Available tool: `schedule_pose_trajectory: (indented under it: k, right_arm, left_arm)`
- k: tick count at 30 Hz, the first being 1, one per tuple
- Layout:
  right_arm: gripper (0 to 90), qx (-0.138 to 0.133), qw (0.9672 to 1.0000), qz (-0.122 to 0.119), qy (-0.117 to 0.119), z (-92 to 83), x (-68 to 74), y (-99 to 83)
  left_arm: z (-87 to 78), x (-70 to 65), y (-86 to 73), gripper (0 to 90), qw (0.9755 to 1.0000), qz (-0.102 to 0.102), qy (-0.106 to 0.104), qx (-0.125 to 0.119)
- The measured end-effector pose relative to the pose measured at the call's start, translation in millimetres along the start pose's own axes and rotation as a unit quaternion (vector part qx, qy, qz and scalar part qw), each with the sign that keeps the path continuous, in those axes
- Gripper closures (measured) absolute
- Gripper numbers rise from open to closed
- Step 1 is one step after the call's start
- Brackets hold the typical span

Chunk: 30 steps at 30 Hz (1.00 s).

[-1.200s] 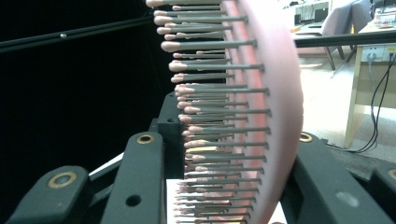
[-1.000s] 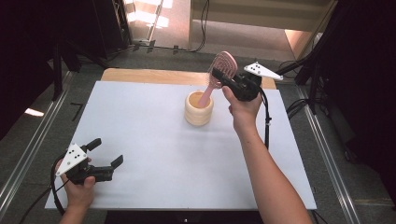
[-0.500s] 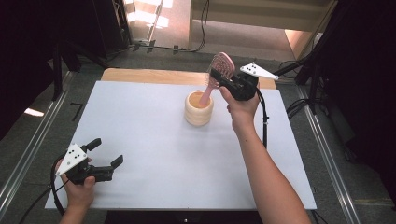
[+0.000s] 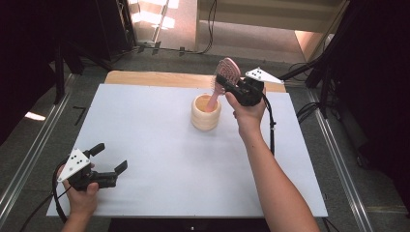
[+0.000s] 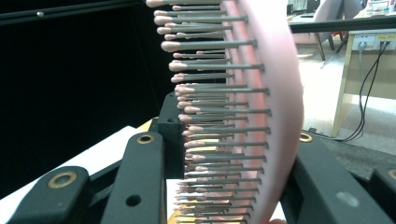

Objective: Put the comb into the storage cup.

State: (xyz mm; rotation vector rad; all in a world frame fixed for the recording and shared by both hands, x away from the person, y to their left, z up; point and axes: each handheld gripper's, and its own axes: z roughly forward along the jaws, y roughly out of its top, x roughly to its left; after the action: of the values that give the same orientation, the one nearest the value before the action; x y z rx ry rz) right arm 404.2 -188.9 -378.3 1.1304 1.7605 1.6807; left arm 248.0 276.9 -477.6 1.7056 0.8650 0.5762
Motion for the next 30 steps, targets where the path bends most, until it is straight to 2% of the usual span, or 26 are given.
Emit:
schedule_pose_trajectory:
  k: [20, 23, 30]
  right_arm:
    - [62.4, 0.018, 0.9998, 0.009, -0.006, 10.3, -5.8, -22.7]
    - [62.5, 0.018, 0.9997, 0.018, -0.004, 11.7, -5.9, -26.1]
    - [62.5, 0.023, 0.9996, 0.016, -0.003, 16.5, -4.4, -31.9]
  left_arm:
    - [0.1, -0.7, 0.0, 0.0, 1.0, 0.002, 0.001, 0.001]
    - [0.2, -0.7, 0.0, 0.0, 1.0, 0.003, 0.001, 0.002]
    - [0.2, -0.8, 0.0, 0.0, 1.0, 0.003, 0.0, 0.001]
